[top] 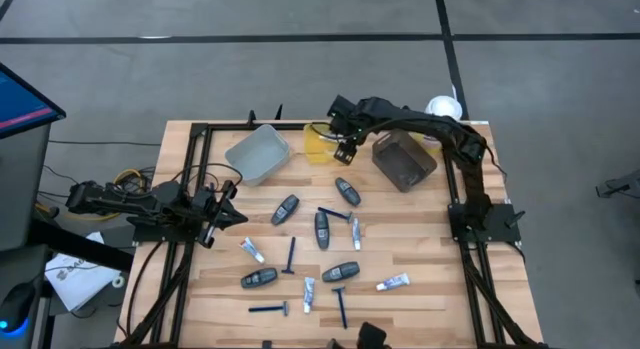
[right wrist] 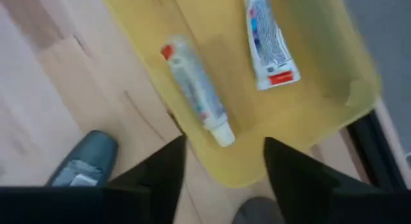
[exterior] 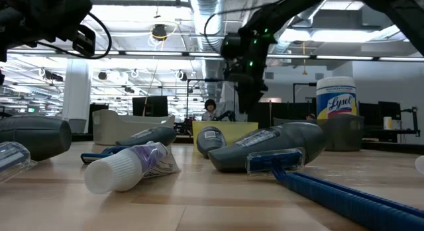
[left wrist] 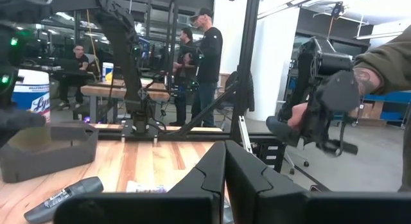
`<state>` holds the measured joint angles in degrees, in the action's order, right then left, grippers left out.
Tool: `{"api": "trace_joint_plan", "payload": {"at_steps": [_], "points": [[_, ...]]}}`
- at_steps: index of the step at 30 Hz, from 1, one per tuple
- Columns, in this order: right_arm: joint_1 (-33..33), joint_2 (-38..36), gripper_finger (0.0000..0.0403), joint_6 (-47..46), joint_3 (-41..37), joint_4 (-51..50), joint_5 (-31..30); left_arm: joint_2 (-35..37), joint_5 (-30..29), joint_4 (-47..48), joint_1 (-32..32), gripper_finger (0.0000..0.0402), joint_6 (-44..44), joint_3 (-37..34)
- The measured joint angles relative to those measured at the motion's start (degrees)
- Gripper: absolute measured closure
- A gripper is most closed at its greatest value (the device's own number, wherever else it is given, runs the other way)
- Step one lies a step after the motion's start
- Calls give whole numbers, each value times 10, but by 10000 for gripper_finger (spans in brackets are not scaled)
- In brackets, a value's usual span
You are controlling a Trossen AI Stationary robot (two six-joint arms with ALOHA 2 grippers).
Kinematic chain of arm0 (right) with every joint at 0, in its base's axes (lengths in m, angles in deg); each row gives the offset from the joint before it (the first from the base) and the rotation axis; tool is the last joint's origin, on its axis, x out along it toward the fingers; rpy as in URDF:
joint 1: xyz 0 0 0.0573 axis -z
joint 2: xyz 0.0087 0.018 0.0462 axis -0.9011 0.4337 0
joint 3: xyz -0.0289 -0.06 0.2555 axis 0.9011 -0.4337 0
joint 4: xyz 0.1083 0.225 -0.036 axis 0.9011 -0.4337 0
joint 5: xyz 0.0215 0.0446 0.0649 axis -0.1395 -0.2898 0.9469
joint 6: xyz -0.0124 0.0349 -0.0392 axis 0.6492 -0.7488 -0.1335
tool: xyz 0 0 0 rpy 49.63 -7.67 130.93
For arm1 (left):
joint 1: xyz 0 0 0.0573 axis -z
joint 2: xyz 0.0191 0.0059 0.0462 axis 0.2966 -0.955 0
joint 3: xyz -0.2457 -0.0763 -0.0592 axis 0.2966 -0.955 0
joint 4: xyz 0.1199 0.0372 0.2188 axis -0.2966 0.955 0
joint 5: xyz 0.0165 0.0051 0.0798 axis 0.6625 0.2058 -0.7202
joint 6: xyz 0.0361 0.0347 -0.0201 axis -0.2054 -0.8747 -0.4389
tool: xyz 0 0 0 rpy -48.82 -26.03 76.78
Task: Pick & Place Travel size toiletries
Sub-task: Put the white toothpaste into the yellow bin
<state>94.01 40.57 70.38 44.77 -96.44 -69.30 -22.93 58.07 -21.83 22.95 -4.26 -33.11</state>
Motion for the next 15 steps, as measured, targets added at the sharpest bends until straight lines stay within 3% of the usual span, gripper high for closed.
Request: {"api": "trace_joint_plan", "payload": {"at_steps": [3,7,12,15], "points": [[-3,-42,153,7,0,-34,30,0,0,-1,0,401,0,0],[-26,-128,146,-28,0,-86,43,0,0,-1,0,401,0,0],[-85,-224,156,-196,0,-156,41,0,0,-2,0,401,0,0],[-145,-257,158,-295,0,-198,2,0,0,-2,0,401,0,0]]}}
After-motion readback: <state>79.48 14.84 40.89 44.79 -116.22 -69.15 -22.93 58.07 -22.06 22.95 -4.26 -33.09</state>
